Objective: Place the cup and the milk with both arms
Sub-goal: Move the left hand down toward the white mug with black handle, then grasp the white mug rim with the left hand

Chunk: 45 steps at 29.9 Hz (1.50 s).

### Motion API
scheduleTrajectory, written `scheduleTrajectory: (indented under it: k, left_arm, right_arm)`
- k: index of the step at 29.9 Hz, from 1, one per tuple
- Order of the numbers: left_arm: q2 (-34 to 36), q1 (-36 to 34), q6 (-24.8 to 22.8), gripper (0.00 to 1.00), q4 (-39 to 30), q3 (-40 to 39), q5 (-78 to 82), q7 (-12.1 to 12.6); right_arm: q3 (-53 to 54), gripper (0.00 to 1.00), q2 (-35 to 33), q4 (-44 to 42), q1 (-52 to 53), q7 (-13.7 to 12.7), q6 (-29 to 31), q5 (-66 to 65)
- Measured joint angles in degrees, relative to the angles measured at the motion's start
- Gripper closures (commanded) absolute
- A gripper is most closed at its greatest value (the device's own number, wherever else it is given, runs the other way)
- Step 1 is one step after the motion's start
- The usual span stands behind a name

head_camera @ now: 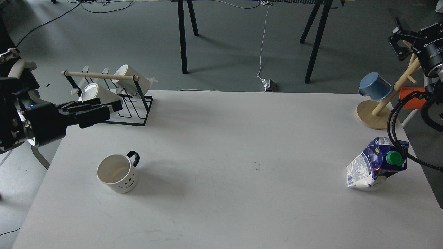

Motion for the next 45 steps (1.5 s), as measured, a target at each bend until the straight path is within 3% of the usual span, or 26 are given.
scheduleTrajectory:
  k: [6,10,17,20,25,28,30,31,40,45]
  left_arm:
    - [-6.5,3.9,5.0,0.13,10.1,0.8,23.8,0.3]
    - [-12.1,4.7,5.5,0.18,18.2,2.1,27.7,0.0]
    - [-14.9,5.5,6.1,0.22,21.7,3.0,28.1,0.3]
    - [-15.5,6.3,6.1,0.37,23.6,3.3,28.1,0.4]
    - [-16.1,6.6,6.5,0.41,24.8,3.7,28.1,0.0]
    - [-16.2,6.7,7.7,0.59,25.6,4.2,28.1,-0.1]
    - [-16.2,6.9,8.1,0.81,26.1,4.9,28.1,-0.3]
    - [-16.2,6.9,8.1,0.83,26.2,5.2,28.1,-0.7]
    - [-16.2,6.6,8.3,0.95,26.4,6.2,28.1,-2.6]
    - [-16.1,5.3,7.6,0.96,25.7,5.7,28.0,-6.7]
  right_arm:
    - [1.9,0.01,-0.8,0.9,-2.5,0.1,0.0,0.1]
    - [2.1,0.01,-1.7,1.0,-2.8,0.1,0.0,0.1]
    - [2.2,0.01,-3.1,1.0,-3.5,0.1,0.0,0.1]
    - [2.2,0.01,-3.2,1.0,-3.8,0.1,0.0,0.1]
    - [2.2,0.01,-3.2,1.3,-3.9,0.1,0.0,0.1]
    - [2.2,0.01,-3.2,1.6,-3.9,0.1,0.0,0.0]
    - [2.2,0.01,-3.2,1.8,-3.9,0.1,0.0,0.0]
    - [2.2,0.01,-3.2,1.9,-3.9,0.1,0.0,0.0]
    - [2.2,0.01,-3.3,1.8,-4.0,0.1,0.0,0.0]
    - [2.2,0.01,-3.5,1.8,-4.5,0.1,0.0,0.0]
